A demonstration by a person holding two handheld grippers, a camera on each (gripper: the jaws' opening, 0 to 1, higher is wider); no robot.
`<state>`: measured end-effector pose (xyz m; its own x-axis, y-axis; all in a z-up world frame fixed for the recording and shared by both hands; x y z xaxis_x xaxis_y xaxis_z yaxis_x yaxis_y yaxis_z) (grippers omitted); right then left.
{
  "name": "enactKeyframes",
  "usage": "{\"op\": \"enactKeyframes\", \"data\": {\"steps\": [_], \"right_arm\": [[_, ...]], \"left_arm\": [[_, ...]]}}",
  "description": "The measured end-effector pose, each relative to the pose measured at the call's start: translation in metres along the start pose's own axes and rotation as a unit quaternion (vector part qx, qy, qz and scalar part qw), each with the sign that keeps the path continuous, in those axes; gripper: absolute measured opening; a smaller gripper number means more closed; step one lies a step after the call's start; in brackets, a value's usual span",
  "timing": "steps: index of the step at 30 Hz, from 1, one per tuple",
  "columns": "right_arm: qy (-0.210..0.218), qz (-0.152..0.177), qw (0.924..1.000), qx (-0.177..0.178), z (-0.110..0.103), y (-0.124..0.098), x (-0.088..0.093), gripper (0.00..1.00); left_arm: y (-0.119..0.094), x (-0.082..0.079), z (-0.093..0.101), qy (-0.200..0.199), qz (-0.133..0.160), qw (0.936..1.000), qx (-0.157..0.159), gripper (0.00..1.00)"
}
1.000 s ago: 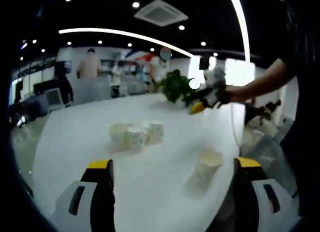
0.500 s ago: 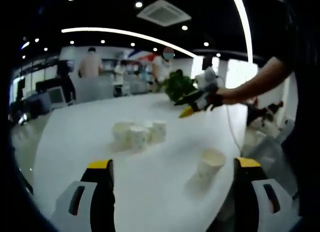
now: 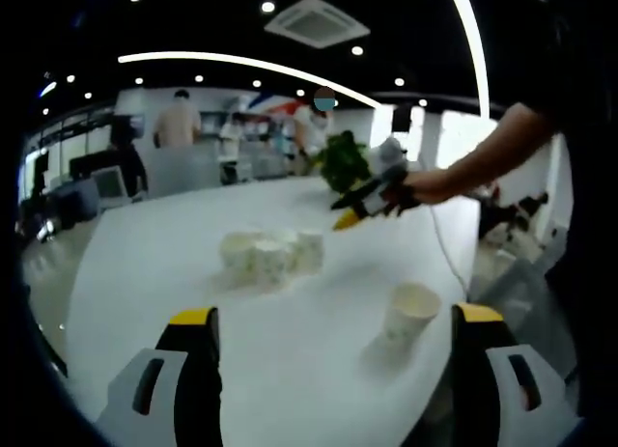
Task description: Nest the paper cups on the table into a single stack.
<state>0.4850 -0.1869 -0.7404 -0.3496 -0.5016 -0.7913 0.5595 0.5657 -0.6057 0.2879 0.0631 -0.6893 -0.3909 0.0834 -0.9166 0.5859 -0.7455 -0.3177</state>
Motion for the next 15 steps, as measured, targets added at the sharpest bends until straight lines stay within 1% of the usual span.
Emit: {"op": "enactKeyframes", "data": {"steps": [4,7,10,11,15], "right_arm": [[-0.005,-0.006,1.0000,-0.005,-0.001,0.007,-0.001,0.72],[-0.012,-0.011,0.9998,-0.013,-0.003,0.014,-0.001,0.67],[-0.007,-0.009,0.9996,-0.027,-0.006,0.019,-0.002,0.62],[-0.008,-0.014,0.9993,-0.033,-0.008,0.022,-0.001,0.60],[-0.026,-0.021,0.9991,-0.026,-0.007,0.027,0.000,0.60]], "left_arm": [[0.000,0.004,0.000,-0.002,-0.006,1.0000,0.001,0.98],[0.000,0.006,0.000,-0.003,-0.009,1.0000,0.001,0.98],[-0.001,0.006,-0.001,-0.003,-0.009,0.9999,0.000,0.98],[-0.002,0.006,-0.001,-0.003,-0.009,1.0000,0.000,0.98],[-0.002,0.007,0.000,-0.003,-0.013,0.9999,0.001,0.98]]}}
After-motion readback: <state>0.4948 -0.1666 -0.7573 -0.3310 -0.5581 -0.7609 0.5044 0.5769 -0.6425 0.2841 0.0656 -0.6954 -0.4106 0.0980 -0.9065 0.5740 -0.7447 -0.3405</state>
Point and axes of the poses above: the point that each gripper's makers call its tool centre point, and the gripper's own axes: y roughly forward along the fingers, z roughly to its right, x roughly out of its underside, the point moved 2 cm from there along -y, roughly backward along the fingers, and after that the axes turned 7 degrees about -y, right-handed, at the moved point
